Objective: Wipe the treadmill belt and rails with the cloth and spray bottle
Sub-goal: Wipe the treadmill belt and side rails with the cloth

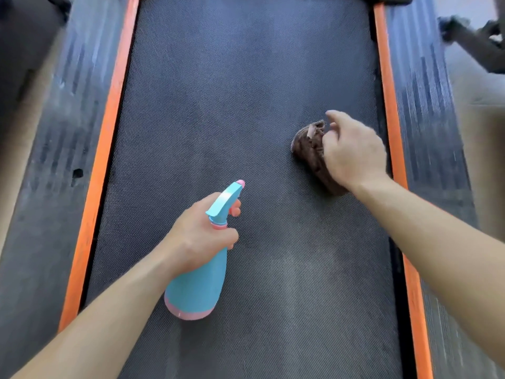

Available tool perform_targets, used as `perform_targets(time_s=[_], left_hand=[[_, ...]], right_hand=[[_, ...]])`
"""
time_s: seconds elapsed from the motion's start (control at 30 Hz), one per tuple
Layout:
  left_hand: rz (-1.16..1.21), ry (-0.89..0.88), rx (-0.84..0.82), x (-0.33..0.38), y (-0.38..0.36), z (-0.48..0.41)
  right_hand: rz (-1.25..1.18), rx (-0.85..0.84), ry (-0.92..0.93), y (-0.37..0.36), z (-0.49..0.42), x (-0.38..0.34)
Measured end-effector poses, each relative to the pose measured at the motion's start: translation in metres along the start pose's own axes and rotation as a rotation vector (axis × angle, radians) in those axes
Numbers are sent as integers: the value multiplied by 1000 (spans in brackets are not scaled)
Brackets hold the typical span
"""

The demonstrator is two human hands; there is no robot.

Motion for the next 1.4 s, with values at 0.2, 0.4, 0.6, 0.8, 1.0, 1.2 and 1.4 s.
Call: perform_targets(time_s=[0.2,0.4,0.6,0.8,1.0,1.2,1.4], left_hand=[[-39,6,18,0,-1,-2],[-56,-33,53,-5,6,-2],[-14,-43,70,-4,16,-2],[30,-59,84,7,17,-12],[18,-57,98,11,22,-17],[32,-48,125,5,29,-16],[68,-50,105,-3,32,-16]], right_hand=[[449,-73,283,-47,13,-4],[401,-91,136,-47,10,-4],[393,-140,314,-57,104,-26],[423,-122,502,-69,97,-27],[291,-51,188,-56,-28,-18],[296,-18,223,-59,-14,-28],[319,-131,688,-80,99,-55]])
Point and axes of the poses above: each hand's wrist, its own z-axis away from the middle knuckle, its own y-axis out of the back of the hand, x = y × z, the point moved 6 cm from there along -z, towards the middle knuckle, and after that the axes turned 4 degrees about y, right-handed, at the moved point
